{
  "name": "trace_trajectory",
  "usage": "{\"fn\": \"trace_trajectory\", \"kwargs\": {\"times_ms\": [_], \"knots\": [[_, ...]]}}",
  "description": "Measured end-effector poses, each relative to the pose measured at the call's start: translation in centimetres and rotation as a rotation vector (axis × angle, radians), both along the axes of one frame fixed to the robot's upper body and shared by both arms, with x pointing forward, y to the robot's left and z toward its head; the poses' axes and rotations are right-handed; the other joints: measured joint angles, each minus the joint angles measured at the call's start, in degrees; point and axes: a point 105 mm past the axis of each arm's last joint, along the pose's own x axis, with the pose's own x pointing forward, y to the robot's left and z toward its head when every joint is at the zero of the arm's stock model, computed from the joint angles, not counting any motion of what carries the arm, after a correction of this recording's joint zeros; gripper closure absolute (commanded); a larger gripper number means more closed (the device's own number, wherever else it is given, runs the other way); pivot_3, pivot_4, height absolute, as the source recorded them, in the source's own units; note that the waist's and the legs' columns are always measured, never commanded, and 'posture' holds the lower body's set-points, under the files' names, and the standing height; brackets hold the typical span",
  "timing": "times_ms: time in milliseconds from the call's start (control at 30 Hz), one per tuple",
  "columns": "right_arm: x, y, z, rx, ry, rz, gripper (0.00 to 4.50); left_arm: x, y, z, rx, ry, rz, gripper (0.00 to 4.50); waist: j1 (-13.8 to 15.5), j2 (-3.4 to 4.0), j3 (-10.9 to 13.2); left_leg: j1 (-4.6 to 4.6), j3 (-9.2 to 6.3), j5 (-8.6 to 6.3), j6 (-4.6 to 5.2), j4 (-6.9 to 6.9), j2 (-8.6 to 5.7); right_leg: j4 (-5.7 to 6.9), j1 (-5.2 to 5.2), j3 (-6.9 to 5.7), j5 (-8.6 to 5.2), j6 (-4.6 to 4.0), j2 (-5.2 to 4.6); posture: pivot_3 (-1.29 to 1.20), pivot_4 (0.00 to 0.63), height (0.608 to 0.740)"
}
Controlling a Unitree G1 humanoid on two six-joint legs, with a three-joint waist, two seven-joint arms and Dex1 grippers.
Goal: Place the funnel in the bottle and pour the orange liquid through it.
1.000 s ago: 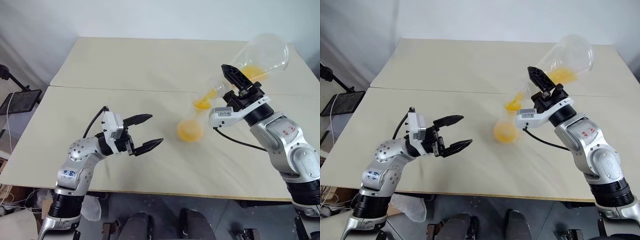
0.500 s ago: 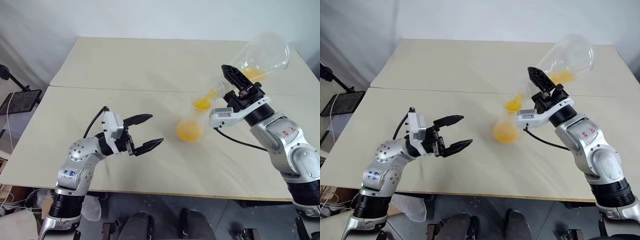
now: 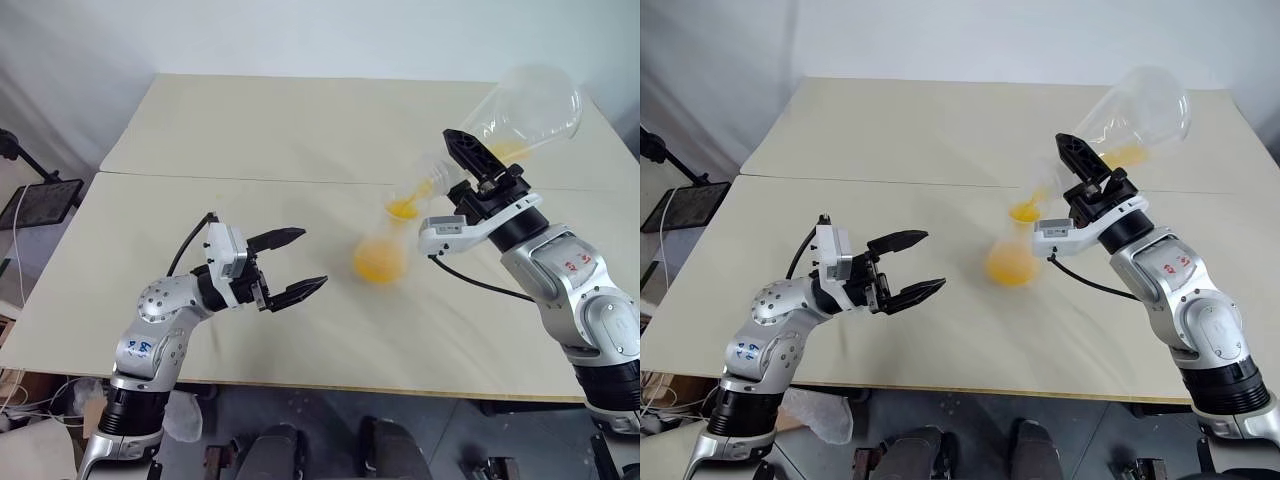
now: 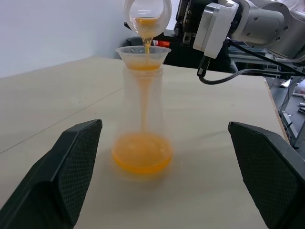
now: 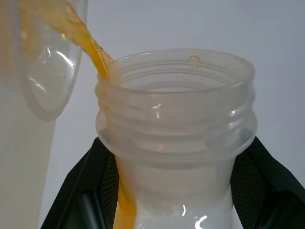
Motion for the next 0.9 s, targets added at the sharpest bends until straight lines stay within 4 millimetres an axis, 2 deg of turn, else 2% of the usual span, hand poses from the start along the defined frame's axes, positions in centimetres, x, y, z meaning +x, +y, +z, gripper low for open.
{"fn": "trace_trajectory", "kwargs": {"times_ms": [900], "knots": [[-0.11, -0.19, -0.30, -0.035, -0.025, -0.014, 1.88, 0.01, -0.04, 0.02, -0.004, 0.000, 0.000, 0.00, -0.02, 0.00, 0.00, 0.00, 0.00, 0.00, 0.00, 0.01, 0.00, 0.00, 0.00, 0.00, 0.00, 0.00, 0.00, 0.00, 0.150, 0.740]]}}
